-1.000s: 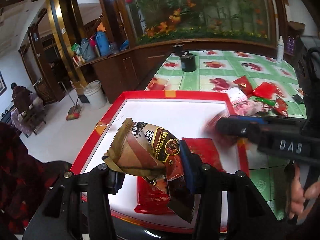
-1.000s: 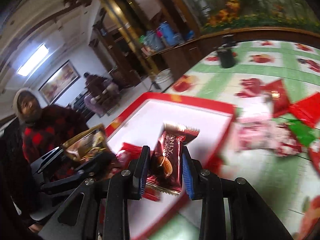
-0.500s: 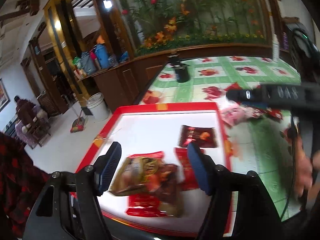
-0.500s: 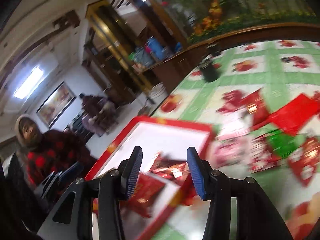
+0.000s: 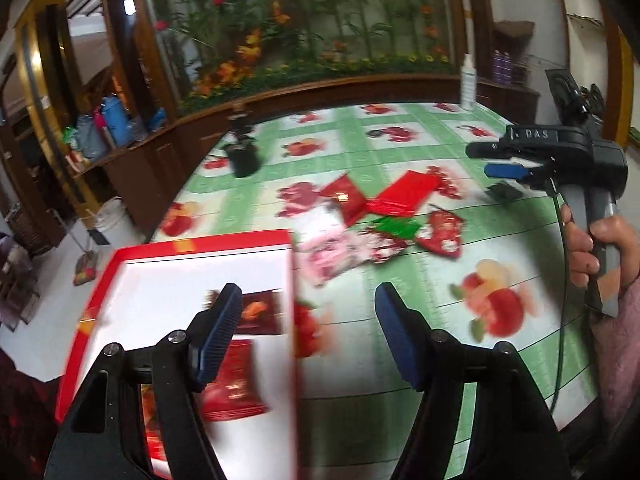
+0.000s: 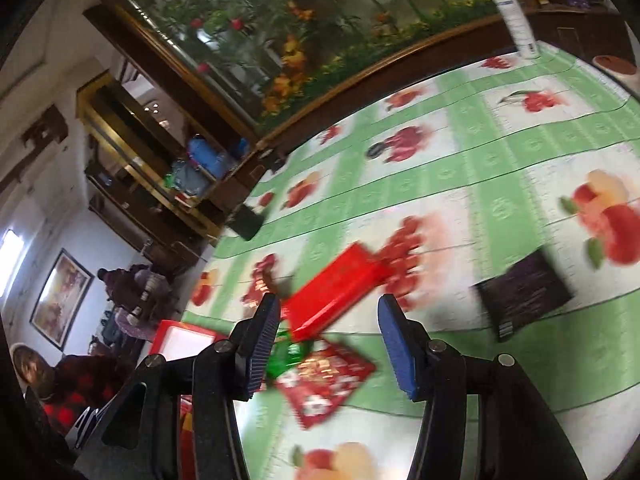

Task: Organize snacks
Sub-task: 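Reach the right gripper to the dark purple packet and grasp it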

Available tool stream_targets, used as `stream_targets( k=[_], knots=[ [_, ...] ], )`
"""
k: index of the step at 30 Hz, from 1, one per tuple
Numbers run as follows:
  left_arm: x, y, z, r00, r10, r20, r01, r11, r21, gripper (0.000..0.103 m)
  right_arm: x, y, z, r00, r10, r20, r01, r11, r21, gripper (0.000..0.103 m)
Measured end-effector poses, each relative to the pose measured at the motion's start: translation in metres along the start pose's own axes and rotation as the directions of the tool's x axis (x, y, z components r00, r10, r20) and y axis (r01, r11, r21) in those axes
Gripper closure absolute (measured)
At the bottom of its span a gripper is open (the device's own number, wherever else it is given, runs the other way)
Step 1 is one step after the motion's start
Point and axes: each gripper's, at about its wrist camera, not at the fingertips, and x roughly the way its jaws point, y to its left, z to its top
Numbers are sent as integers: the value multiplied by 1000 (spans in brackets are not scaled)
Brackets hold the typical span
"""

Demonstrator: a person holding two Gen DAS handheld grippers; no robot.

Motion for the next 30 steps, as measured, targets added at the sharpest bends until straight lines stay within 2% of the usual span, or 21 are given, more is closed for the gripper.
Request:
stream_targets(
  k=[3,6,8,11,16,17,18,20,21,23,26,30],
  knots=[
    [5,-16,2,998,-57,-21,57,998,6,35,-12,-29,19,998,-50,34,49,998,32,49],
    [15,-31,3,995,-87,-55,88,996,13,35,-20,-69,33,993,-101,63,91,986,139,49],
    [24,-39,7,991,-105,-77,106,994,6,35,-16,-85,35,992,-114,48,104,978,183,49],
    [32,-50,17,990,-124,-73,125,992,16,35,-3,-95,35,989,-143,22,137,973,185,49],
    [51,-65,38,988,-149,-51,152,986,62,35,15,-98,30,990,-135,-39,140,973,183,50],
    [56,-68,41,987,-150,-54,154,985,76,35,16,-97,28,993,-99,-69,110,976,186,50],
    [60,-71,44,986,-156,-56,160,983,89,35,20,-94,28,992,-7,-124,32,979,202,50],
    [64,-77,48,982,-180,-63,186,975,118,35,26,-89,24,966,147,-212,-98,969,227,50],
    [66,-82,50,979,-193,-69,201,970,138,35,24,-85,24,965,145,-220,-98,972,213,50],
    [69,-93,51,977,-202,-70,212,960,181,35,16,-80,27,980,66,-190,-35,986,164,49],
    [79,-106,53,972,-221,-80,233,945,229,35,14,-88,27,982,57,-180,-17,977,213,49],
    [98,-120,55,963,-235,-133,263,928,264,35,16,-97,27,983,10,-182,36,968,247,48]
  ],
)
